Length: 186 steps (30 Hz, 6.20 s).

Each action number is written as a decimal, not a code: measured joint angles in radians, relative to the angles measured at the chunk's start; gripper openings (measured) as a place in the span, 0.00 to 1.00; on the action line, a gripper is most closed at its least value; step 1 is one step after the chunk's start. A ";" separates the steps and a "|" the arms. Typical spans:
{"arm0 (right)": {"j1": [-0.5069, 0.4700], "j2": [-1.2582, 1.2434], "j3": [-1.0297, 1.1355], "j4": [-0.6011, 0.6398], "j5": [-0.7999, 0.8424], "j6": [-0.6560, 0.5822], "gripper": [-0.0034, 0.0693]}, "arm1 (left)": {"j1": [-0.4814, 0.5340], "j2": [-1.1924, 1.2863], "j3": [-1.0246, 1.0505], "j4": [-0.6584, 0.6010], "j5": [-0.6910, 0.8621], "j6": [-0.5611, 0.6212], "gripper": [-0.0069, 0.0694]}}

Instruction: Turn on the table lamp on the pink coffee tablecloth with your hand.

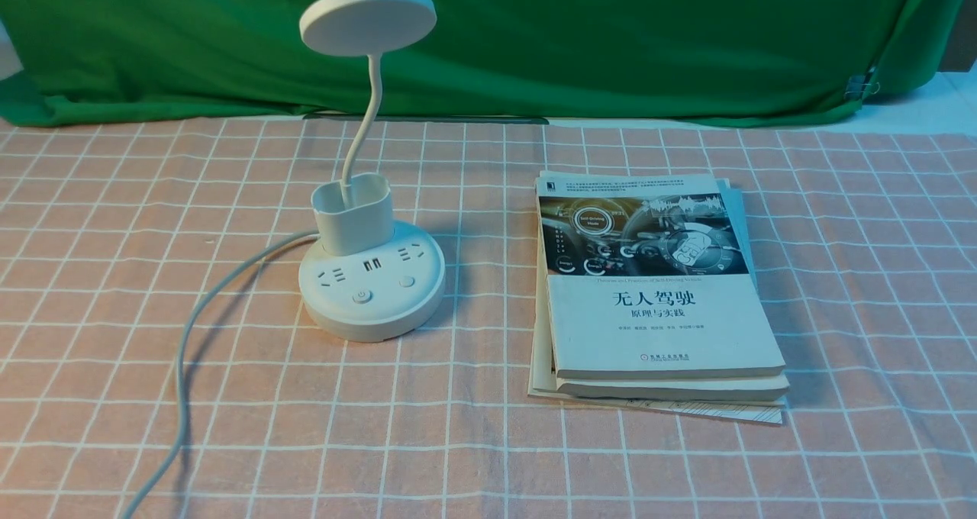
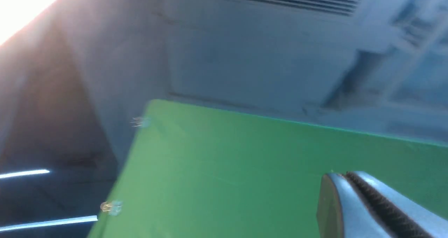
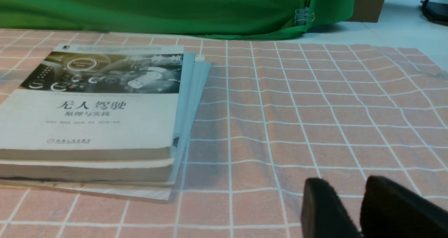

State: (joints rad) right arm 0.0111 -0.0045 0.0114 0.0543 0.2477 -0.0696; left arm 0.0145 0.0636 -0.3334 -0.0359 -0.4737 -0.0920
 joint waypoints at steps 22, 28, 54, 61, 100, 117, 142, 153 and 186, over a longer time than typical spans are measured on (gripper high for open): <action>0.000 0.000 0.000 0.000 0.000 0.000 0.38 | -0.312 1.281 -0.487 -0.600 1.015 0.481 0.09; 0.000 0.000 0.000 0.000 0.000 0.000 0.38 | -0.459 1.598 -0.788 -0.143 0.997 0.169 0.09; 0.000 0.000 0.000 0.000 0.000 0.000 0.38 | -0.466 1.922 -1.073 0.036 1.060 0.034 0.09; 0.000 0.000 0.000 0.000 0.000 0.000 0.38 | -0.466 1.918 -1.073 0.031 1.105 0.033 0.09; 0.000 0.000 0.000 0.000 0.000 0.000 0.38 | -0.473 1.928 -1.075 -0.075 1.151 0.006 0.09; 0.000 0.000 0.000 0.000 0.000 0.000 0.38 | -0.468 1.935 -1.070 0.052 1.071 -0.089 0.09; 0.000 0.000 0.000 0.000 0.000 0.000 0.38 | -0.487 1.590 -0.827 -0.107 1.098 -0.023 0.09; 0.000 0.000 0.000 0.000 0.000 0.000 0.38 | -0.519 0.951 -0.333 -0.193 1.023 0.025 0.09; 0.000 0.000 0.000 0.000 0.000 0.000 0.38 | -0.504 -0.003 0.029 0.151 0.798 0.117 0.09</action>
State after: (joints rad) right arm 0.0111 -0.0045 0.0114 0.0543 0.2476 -0.0696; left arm -0.4898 0.0605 -0.3045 0.1147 0.3244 0.0252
